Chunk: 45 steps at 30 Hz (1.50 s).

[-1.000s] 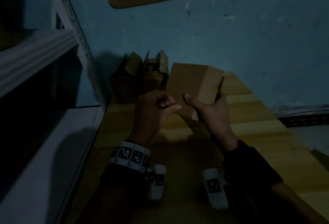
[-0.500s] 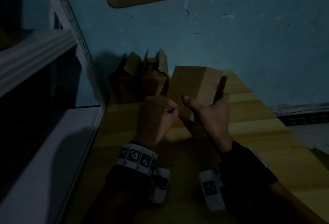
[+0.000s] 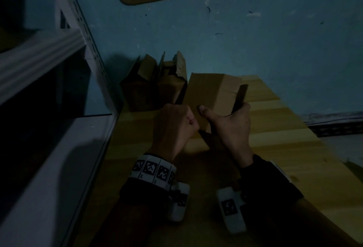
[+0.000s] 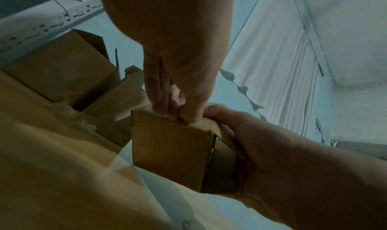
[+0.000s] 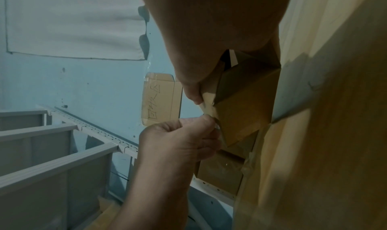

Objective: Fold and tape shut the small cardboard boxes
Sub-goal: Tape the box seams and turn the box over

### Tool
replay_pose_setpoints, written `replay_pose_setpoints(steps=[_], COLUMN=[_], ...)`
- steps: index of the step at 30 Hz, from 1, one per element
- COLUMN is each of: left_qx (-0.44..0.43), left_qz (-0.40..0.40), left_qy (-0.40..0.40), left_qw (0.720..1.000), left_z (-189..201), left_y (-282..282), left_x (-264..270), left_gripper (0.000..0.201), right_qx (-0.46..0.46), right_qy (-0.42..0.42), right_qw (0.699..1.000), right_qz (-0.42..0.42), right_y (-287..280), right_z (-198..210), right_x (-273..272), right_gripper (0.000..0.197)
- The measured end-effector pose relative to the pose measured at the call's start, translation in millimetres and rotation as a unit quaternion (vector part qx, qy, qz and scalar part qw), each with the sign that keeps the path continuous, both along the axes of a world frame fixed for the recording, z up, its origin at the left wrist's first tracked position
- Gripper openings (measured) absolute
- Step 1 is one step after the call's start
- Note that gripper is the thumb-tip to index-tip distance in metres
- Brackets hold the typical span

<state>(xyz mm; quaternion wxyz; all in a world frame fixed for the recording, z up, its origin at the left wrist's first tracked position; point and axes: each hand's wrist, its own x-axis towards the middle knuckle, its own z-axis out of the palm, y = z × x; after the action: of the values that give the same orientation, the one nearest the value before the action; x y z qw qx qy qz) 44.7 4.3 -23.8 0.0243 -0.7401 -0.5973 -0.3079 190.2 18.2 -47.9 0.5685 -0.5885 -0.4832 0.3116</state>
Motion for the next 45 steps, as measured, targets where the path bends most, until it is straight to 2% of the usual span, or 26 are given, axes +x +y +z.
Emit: replay_pose_setpoints(steps=[4,8,13,18,24,29,32,34,38,40,42,45], left_qx=[-0.004,0.003,-0.002,-0.009,-0.031,-0.015,-0.017,-0.03,-0.031,-0.039,-0.054,-0.056], left_qz=[0.002,0.021,0.023,0.025,0.016,-0.028,-0.063,-0.073,-0.045,-0.035,-0.024,-0.022], left_qy=[-0.02,-0.036,-0.088,-0.126,-0.193,-0.257,-0.278,-0.317,-0.379,-0.397,-0.417,-0.432], left_qw=[1.0,0.999,0.996,0.992,0.98,0.966,0.958,0.945,0.924,0.916,0.907,0.9], left_z=[1.4,3.6,1.8,-1.6,0.7,0.0,0.7,2.0,6.5,9.1,9.4,7.7], left_y=[-2.1,-3.0,-1.5,4.4,7.7,11.3,9.5,9.1,7.1,6.3,7.4,9.4], left_x=[1.0,0.9,-1.3,-5.6,-23.4,-35.4,-33.6,-32.3,-33.7,-35.0,-37.4,-40.3], left_gripper=[0.013,0.028,0.034,0.017,0.018,0.005,0.006,0.013,0.026,0.025,0.021,0.018], right_qx=[-0.003,-0.007,-0.014,-0.022,-0.035,-0.04,-0.043,-0.045,-0.039,-0.037,-0.037,-0.039], right_qy=[-0.003,0.001,0.016,0.019,0.062,0.097,0.13,0.149,0.165,0.166,0.17,0.174], right_qw=[1.0,1.0,1.0,0.999,0.997,0.993,0.988,0.984,0.98,0.979,0.978,0.977], right_qz=[0.005,0.014,0.021,0.027,0.039,0.056,0.072,0.088,0.108,0.115,0.117,0.114], right_y=[-0.2,-0.8,-1.1,1.2,8.7,13.1,9.9,7.4,1.3,-1.0,-2.3,-2.8], right_z=[1.5,5.4,11.5,14.4,12.0,10.7,14.4,17.1,22.0,23.2,24.4,25.9], right_x=[-0.1,0.7,2.4,3.5,11.4,23.3,24.4,23.9,24.1,24.2,24.8,25.0], right_gripper=[0.077,0.078,0.079,0.083,0.103,0.112,0.103,0.084,0.054,0.043,0.037,0.043])
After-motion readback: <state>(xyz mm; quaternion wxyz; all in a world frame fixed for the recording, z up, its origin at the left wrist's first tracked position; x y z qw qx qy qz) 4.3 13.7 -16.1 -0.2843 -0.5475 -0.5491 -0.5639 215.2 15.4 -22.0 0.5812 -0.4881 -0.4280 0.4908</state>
